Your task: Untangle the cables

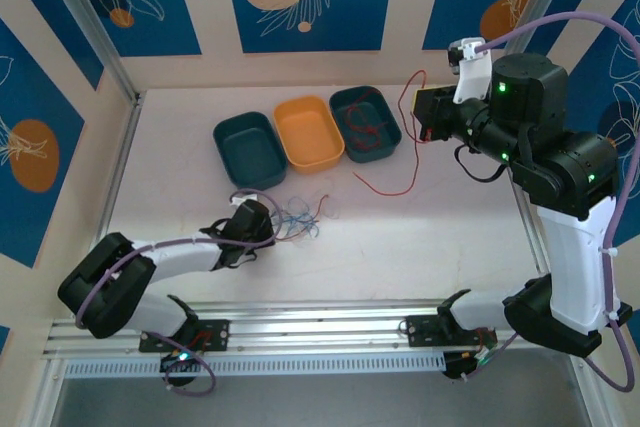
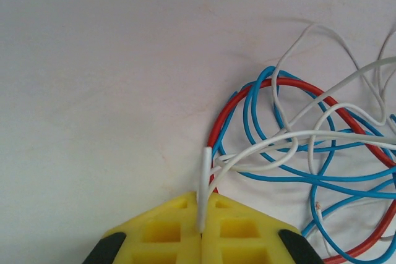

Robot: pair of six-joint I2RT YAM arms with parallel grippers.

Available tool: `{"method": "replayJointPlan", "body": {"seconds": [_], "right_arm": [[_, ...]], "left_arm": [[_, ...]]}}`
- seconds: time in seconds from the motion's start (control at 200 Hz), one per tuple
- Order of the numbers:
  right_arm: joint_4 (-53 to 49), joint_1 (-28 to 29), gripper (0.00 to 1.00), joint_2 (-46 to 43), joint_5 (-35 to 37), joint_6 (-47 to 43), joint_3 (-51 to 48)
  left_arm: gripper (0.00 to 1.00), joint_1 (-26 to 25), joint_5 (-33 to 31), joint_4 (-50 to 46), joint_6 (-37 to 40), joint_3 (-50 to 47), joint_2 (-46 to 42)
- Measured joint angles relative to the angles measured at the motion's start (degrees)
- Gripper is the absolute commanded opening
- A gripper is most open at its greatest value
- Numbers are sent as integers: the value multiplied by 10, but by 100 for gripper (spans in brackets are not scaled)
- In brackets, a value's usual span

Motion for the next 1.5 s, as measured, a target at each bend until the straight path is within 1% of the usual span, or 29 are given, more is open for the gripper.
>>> {"method": "replayJointPlan", "body": {"seconds": [0.115,0.225,0.355,0.495,0.54,0.62,0.9,1.22,1.366,1.501], "right_arm": [[-4,-3,0,0,0,0,0],[-4,-7,0,4,0,0,0],[-3,-19,0,29,0,-4,0],[11,-38,0,74,-3,-13,-5],[17,-45,0,92,-6,-16,-5],[33,-57,0,123,-14,-23,-5],[100,-102,0,237,-35,-49,22],[181,-163,0,350,-74,-57,57],[212,-176,0,398,-72,-58,79],[236,-177,0,438,-60,-72,103]], "left_arm": [[25,1,-1,-1,-2,0,-5],[37,2,0,-5,2,0,-13],[53,2,2,-19,6,0,-39],[74,2,3,-46,19,7,-87],[82,2,3,-56,26,12,-103],[100,2,3,-75,27,23,-131],[100,3,-10,-133,63,55,-196],[100,3,-40,-150,98,52,-262],[100,3,-56,-151,106,40,-289],[100,3,-67,-153,108,35,-295]]}}
